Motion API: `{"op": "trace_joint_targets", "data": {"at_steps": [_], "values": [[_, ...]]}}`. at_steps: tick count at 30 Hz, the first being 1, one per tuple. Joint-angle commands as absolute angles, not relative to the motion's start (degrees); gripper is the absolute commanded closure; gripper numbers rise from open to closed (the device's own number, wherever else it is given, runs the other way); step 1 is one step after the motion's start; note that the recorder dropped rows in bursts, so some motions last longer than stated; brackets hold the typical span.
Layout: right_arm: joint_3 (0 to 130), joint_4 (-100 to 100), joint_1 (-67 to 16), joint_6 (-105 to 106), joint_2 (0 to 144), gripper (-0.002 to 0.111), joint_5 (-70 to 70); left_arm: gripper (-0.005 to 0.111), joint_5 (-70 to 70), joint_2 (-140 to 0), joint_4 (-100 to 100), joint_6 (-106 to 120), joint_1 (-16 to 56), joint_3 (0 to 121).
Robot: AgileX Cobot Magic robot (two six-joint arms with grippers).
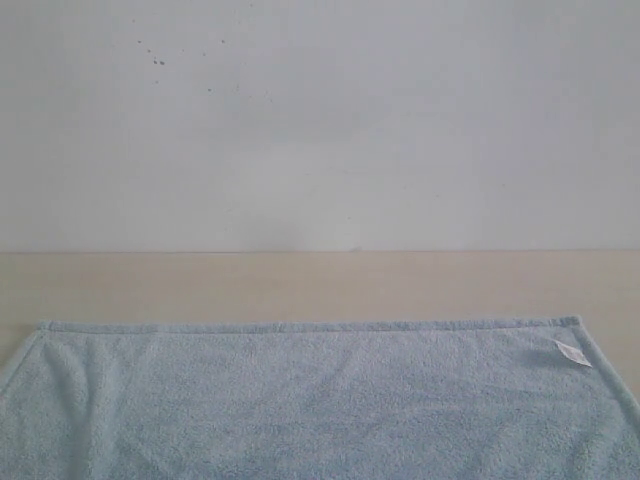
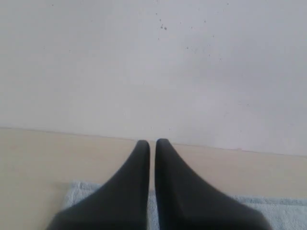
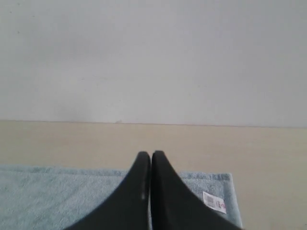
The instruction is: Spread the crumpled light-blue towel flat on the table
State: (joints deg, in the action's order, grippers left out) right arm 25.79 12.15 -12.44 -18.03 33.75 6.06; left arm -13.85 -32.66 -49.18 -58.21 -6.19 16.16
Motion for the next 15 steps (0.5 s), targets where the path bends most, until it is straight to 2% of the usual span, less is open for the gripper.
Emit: {"op": "trace_joint_targets", "data": {"at_steps": [1,6,15], "values": [[24.7,12.2,-18.8,-11.2,29.8,0.108,9.6,0.103,-14.2,-31.2,-49.2,-59.9,-6.0,12.8],[24.7,12.2,-27.6,-8.5,27.7,0.108,11.6,0.103,-14.2,-31.2,-49.2,-59.9,-6.0,12.5],[24.7,12.2,-29.2,-13.1,27.7,0.108,11.8,0.103,-14.2,-31.2,-49.2,-59.9,-6.1,12.5]]}}
